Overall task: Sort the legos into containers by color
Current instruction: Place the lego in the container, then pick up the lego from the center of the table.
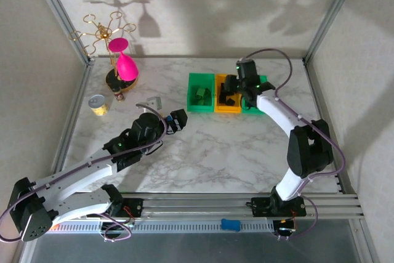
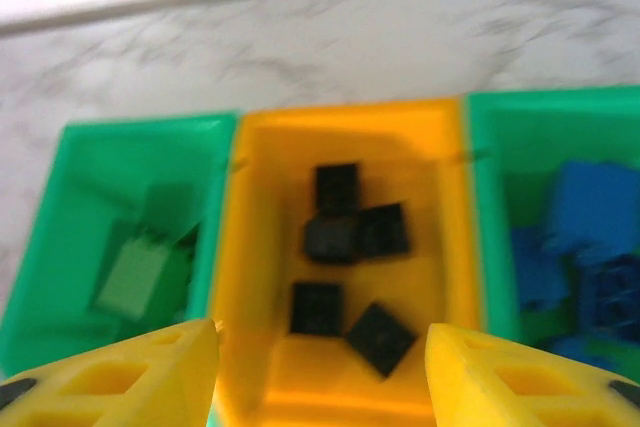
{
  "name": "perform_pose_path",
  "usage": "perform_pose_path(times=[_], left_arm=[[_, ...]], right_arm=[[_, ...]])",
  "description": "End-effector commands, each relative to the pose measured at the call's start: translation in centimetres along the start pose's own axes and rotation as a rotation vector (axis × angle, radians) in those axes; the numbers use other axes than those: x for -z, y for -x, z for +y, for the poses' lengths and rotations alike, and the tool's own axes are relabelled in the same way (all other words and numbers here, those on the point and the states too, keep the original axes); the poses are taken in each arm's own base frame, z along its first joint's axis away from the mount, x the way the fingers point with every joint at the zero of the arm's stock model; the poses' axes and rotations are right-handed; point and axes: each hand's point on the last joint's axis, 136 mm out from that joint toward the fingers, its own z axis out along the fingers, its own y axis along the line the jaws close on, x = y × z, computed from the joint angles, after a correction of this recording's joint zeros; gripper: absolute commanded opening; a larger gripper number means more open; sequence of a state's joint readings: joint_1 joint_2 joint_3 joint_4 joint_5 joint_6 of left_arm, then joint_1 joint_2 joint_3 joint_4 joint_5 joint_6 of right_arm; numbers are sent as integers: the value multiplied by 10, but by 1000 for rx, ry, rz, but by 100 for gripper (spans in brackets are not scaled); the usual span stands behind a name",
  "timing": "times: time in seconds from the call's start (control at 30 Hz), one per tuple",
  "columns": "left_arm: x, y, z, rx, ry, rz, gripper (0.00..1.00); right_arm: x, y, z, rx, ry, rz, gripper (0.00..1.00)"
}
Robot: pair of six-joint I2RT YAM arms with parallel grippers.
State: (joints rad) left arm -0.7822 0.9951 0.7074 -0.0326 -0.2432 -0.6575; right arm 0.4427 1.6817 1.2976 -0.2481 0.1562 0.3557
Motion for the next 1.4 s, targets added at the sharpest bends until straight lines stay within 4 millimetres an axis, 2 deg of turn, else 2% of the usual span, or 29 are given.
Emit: perform_pose_path(times=[0.0, 0.2, 0.27, 0.4, 0.53, 0.67, 0.8, 1.1, 1.37], left_arm=[[10, -1, 24, 1, 78, -18, 100], [29, 2, 47, 44, 134, -60, 100], [36, 5, 54, 57, 151, -80, 100], [48, 9, 67, 81, 183, -113, 100], [56, 11, 74, 93, 201, -128, 100], [61, 13, 78, 99, 208, -142, 100], [62, 16, 77, 104, 204, -153, 100], [59, 15, 77, 103, 202, -156, 100], [56, 14, 76, 96, 204, -148, 100]], right_arm=[[12, -27, 45, 43, 96, 27, 58], [22, -80, 131, 165, 266, 75, 60], [21, -97, 155, 190, 316, 96, 60], [11, -128, 193, 224, 369, 144, 61], [-7, -148, 219, 273, 378, 165, 62], [-26, -158, 230, 302, 370, 175, 62], [-48, -168, 233, 356, 330, 203, 62], [-74, -190, 236, 423, 286, 240, 60], [-76, -191, 234, 435, 271, 237, 53]])
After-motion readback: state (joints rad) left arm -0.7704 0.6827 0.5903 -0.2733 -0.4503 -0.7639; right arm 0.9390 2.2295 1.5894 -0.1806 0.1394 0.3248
